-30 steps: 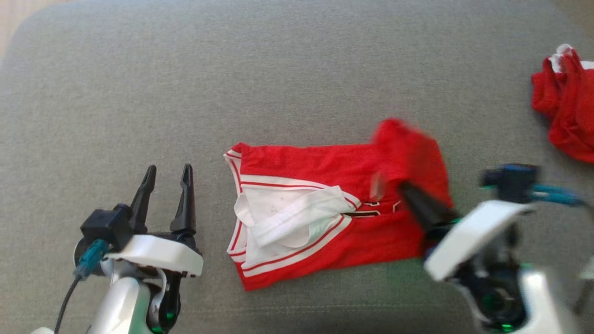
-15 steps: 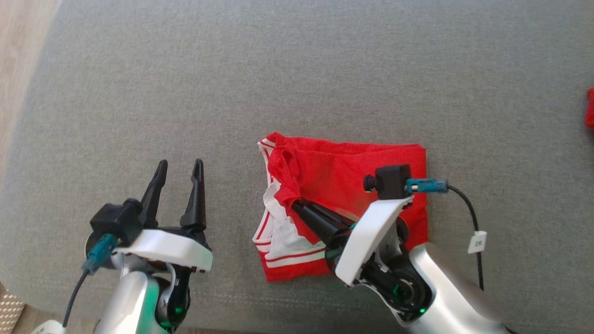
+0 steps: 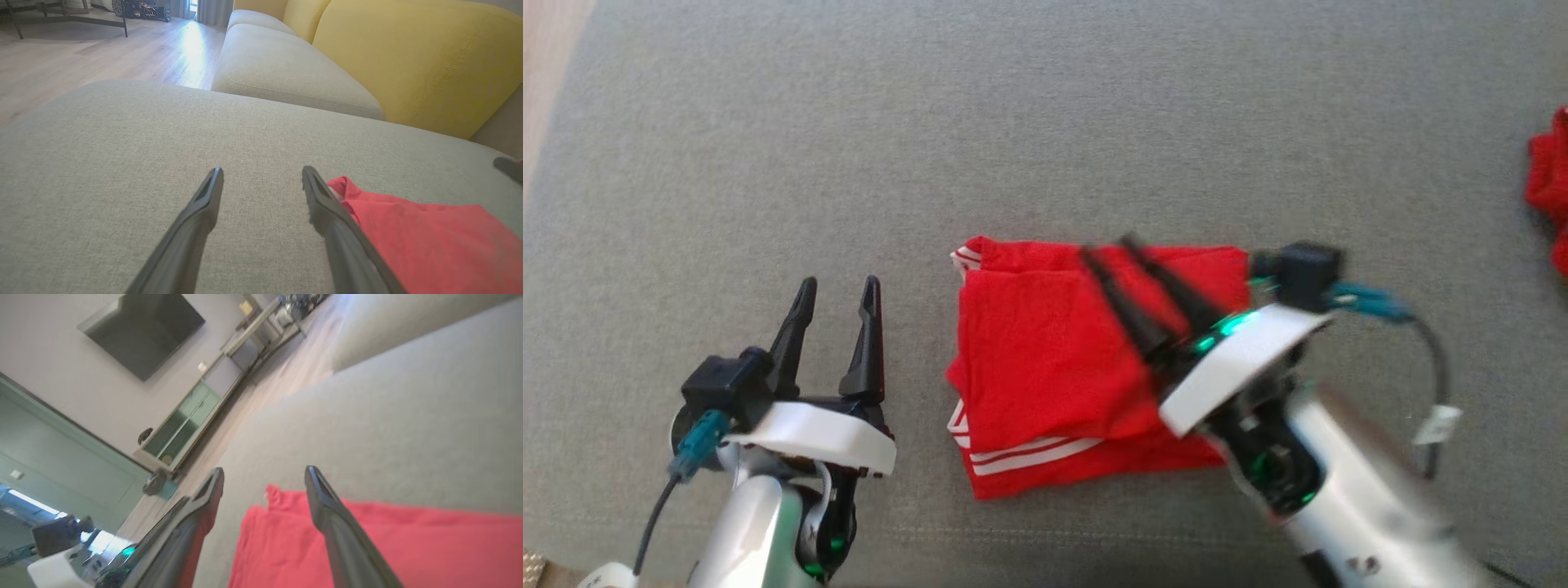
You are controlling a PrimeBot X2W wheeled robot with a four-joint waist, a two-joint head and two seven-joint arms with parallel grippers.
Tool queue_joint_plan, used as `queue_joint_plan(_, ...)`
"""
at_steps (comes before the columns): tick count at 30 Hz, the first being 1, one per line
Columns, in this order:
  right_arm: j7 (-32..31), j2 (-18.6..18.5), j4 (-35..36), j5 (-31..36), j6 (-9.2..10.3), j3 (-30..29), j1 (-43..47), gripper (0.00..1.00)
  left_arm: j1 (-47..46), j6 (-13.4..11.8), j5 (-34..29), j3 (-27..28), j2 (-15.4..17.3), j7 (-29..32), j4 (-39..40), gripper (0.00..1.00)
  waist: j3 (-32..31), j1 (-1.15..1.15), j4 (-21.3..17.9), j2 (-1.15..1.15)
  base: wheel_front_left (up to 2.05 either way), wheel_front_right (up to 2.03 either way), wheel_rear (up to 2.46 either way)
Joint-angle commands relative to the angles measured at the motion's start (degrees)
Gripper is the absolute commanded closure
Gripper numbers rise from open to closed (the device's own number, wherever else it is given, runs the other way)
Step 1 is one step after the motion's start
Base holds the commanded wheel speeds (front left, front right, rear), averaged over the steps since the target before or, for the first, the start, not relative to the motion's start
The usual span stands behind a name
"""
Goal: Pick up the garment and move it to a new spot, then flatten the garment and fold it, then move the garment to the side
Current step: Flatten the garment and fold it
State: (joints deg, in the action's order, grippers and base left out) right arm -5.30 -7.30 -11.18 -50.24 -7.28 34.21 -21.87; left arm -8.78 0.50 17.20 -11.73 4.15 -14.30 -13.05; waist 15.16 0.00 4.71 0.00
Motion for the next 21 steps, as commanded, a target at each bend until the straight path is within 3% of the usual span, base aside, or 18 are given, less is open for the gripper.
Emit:
queue_joint_plan(1,1.7,-0.2,2.5,1.5,-0.21,-0.9,-0.8,0.0,-1.9,-0.1,-0.6,2.5,0.5,-0.7,1.7,0.0,-0.3,0.0,-0.5,0.0,0.0,0.0,0.0)
queue_joint_plan(7,7.1,-3.4,2.9,7.8,-0.21,-13.9,3.2,0.0,-1.3,-0.4,-1.1,3.5,1.2,-0.7,2.0,0.0,-1.6,0.0,-2.1,0.0,0.0,0.0,0.0)
queue_joint_plan(13,8.4,-5.3,3.9,16.6,-0.21,-26.6,9.3,0.0,-0.2,-0.8,-0.9,4.3,2.2,-0.7,2.5,0.0,-2.9,0.0,-3.1,0.0,0.0,0.0,0.0)
queue_joint_plan(17,10.3,-4.8,7.3,22.4,-0.21,-30.7,12.4,0.0,0.4,-1.2,-0.8,4.8,2.9,-0.5,3.0,0.0,-3.2,0.0,-3.6,0.0,0.0,0.0,0.0)
queue_joint_plan(21,11.2,-4.2,10.1,26.8,-0.21,-31.2,14.8,0.0,1.2,-1.5,-0.8,4.7,3.4,-0.1,3.6,0.0,-4.1,0.0,-3.9,0.0,0.0,0.0,0.0)
